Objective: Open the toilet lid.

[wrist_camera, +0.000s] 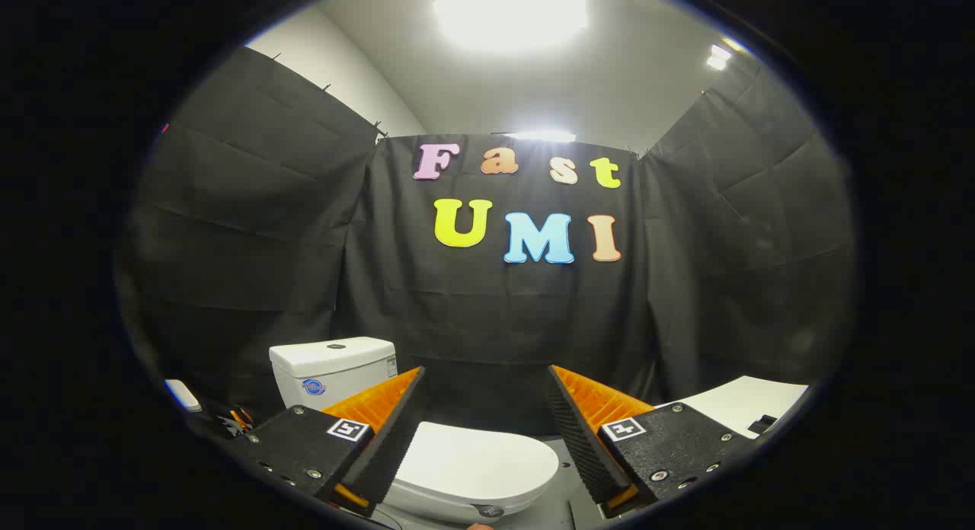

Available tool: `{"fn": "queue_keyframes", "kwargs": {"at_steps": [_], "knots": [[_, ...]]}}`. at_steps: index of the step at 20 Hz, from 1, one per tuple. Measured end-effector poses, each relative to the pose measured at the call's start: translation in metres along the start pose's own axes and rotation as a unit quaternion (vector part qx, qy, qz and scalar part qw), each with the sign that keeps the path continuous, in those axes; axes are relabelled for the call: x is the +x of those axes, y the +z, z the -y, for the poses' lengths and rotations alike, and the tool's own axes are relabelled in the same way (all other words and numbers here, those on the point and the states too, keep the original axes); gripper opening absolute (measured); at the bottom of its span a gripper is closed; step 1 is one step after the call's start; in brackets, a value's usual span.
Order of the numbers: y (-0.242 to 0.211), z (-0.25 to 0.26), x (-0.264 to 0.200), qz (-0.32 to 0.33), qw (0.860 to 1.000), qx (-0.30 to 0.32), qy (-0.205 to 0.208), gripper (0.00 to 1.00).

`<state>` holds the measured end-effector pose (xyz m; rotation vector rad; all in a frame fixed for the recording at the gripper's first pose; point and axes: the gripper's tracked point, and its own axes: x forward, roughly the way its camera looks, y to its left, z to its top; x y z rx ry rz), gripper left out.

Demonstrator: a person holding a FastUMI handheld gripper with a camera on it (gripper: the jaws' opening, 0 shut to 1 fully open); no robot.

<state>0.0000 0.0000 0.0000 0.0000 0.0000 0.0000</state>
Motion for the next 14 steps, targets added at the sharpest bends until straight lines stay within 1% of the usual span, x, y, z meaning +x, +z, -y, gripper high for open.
{"fn": "queue_keyframes", "kwargs": {"at_steps": [5, 14], "knots": [[-0.0044, 0.0025, 0.0011, -0.004, 1.000, -0.007, -0.007, 0.95], [-0.0008, -0.0031, 0.0072, -0.006, 1.000, -0.002, -0.002, 0.95]]}}
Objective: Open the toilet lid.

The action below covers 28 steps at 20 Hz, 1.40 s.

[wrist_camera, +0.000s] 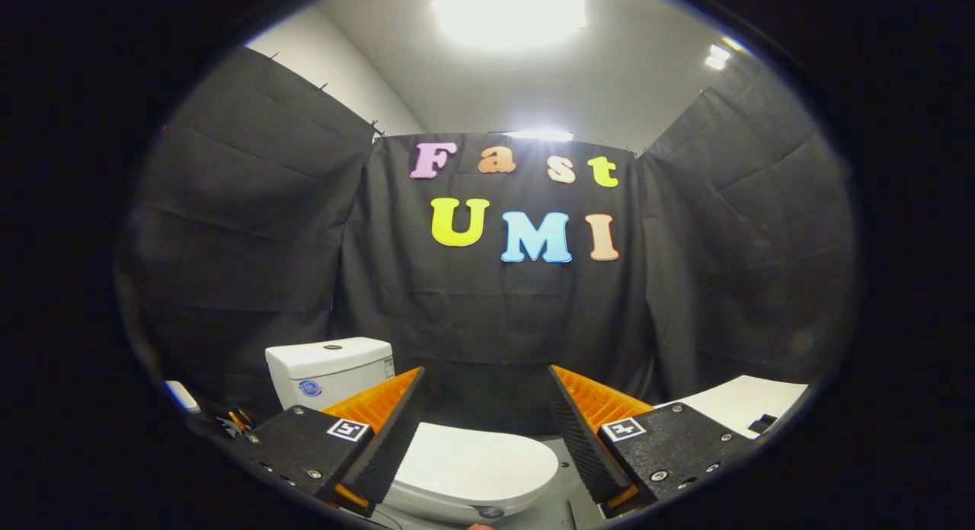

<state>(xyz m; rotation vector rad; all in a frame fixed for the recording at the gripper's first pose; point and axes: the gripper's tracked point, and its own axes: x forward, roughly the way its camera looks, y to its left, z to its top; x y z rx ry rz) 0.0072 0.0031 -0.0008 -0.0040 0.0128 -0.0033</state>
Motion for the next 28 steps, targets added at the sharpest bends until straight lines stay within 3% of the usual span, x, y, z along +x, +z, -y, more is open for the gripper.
{"fn": "queue_keyframes", "kwargs": {"at_steps": [5, 9, 13, 19, 24, 28], "knots": [[-0.008, -0.005, 0.003, 0.001, 1.000, -0.002, 0.003, 0.95], [-0.021, -0.004, 0.010, 0.014, 0.997, 0.073, -0.006, 0.95], [-0.052, 0.005, 0.009, -0.004, 0.996, 0.086, -0.026, 0.95], [-0.104, 0.012, 0.010, -0.020, 0.986, 0.158, -0.058, 0.94], [-0.156, 0.027, 0.008, -0.054, 0.968, 0.224, -0.100, 0.95], [-0.207, 0.040, 0.009, -0.078, 0.946, 0.284, -0.137, 0.95]]}}
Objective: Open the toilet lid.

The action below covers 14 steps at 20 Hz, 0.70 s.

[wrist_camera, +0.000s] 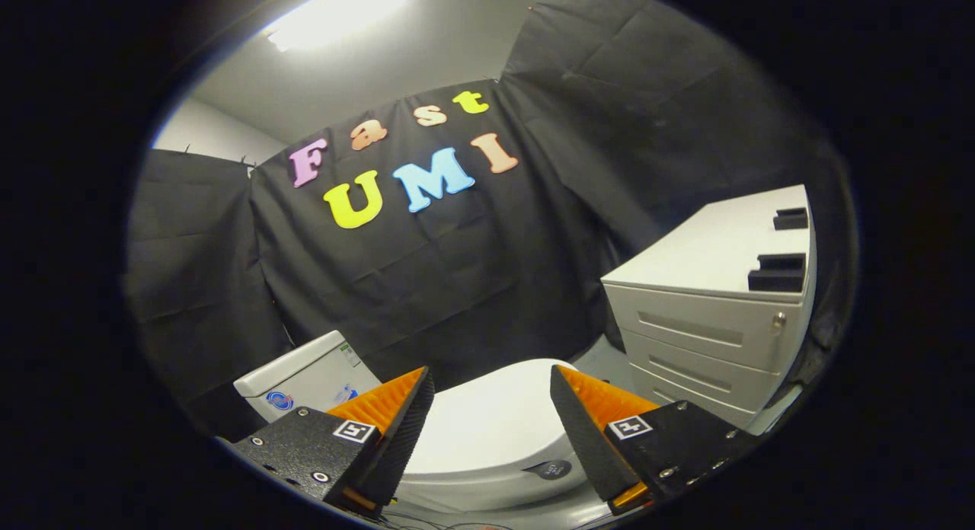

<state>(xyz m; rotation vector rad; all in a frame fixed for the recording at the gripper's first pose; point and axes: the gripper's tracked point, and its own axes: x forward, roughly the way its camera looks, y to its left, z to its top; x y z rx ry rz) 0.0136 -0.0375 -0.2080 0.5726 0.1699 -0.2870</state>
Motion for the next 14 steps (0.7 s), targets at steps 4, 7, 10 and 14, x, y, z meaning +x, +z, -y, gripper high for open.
{"fn": "queue_keyframes", "kwargs": {"at_steps": [4, 7, 10, 14], "knots": [[-0.035, 0.022, 0.012, -0.023, 0.998, 0.059, -0.021, 0.95], [-0.060, 0.033, 0.019, -0.044, 0.993, 0.103, -0.034, 0.94], [-0.088, 0.040, 0.029, -0.066, 0.986, 0.148, -0.051, 0.94], [-0.131, 0.053, 0.034, -0.106, 0.971, 0.201, -0.073, 0.94]]}}
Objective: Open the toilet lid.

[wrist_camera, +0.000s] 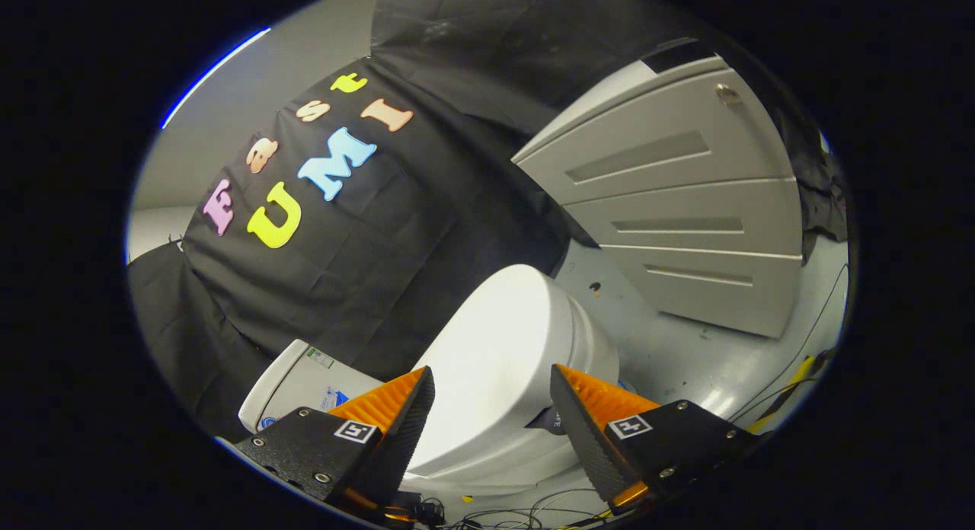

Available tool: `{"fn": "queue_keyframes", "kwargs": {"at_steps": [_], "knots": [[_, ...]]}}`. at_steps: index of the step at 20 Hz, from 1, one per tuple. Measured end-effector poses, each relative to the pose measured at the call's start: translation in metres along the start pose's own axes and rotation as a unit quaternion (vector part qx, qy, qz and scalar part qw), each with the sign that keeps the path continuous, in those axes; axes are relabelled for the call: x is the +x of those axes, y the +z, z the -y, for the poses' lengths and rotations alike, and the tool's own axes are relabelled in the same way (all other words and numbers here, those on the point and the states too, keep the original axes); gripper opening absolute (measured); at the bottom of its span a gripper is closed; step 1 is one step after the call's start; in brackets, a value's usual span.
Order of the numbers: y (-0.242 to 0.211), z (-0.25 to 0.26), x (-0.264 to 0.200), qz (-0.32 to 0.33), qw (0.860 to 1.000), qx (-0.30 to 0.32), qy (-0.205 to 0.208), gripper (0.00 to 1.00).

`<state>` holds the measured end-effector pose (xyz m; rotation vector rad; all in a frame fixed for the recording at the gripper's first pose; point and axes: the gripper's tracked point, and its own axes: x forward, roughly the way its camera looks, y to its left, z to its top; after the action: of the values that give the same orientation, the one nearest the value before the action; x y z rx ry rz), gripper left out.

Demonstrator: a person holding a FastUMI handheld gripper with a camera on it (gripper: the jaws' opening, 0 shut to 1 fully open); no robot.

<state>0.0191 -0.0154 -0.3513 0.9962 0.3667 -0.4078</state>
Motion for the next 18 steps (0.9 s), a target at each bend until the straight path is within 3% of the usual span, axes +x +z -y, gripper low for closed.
{"fn": "queue_keyframes", "kwargs": {"at_steps": [8, 14, 18], "knots": [[-0.028, 0.037, 0.021, -0.028, 0.996, 0.075, -0.035, 0.93], [-0.048, 0.048, 0.036, -0.052, 0.989, 0.132, -0.047, 0.80], [-0.055, 0.054, 0.043, -0.056, 0.986, 0.151, -0.050, 0.66]]}}
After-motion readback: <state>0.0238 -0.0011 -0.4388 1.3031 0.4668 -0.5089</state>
